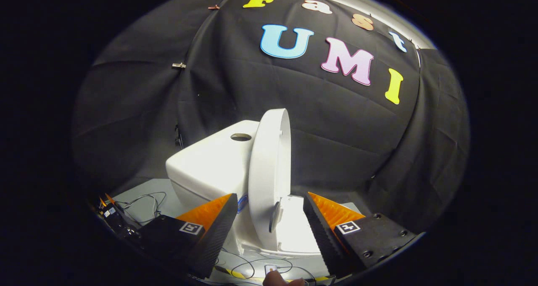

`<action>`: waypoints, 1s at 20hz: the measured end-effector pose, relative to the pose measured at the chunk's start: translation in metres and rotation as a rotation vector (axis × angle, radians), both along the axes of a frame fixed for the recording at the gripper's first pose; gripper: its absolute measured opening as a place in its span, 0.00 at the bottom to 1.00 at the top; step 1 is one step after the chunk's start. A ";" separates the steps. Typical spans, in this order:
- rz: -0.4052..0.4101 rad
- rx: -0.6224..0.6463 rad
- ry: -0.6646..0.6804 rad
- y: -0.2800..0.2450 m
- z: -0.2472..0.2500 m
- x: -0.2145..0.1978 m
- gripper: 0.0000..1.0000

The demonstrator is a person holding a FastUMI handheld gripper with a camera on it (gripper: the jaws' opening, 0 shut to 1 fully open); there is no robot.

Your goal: Open the toilet lid.

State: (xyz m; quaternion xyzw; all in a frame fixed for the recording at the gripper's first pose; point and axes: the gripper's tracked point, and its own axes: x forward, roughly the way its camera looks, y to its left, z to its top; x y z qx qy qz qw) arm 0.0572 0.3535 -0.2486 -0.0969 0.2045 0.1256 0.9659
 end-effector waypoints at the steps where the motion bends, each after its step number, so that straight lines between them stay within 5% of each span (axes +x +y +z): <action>1: 0.007 0.008 0.002 -0.001 0.007 -0.002 0.99; 20: -0.018 0.201 -0.238 -0.086 0.203 -0.027 0.99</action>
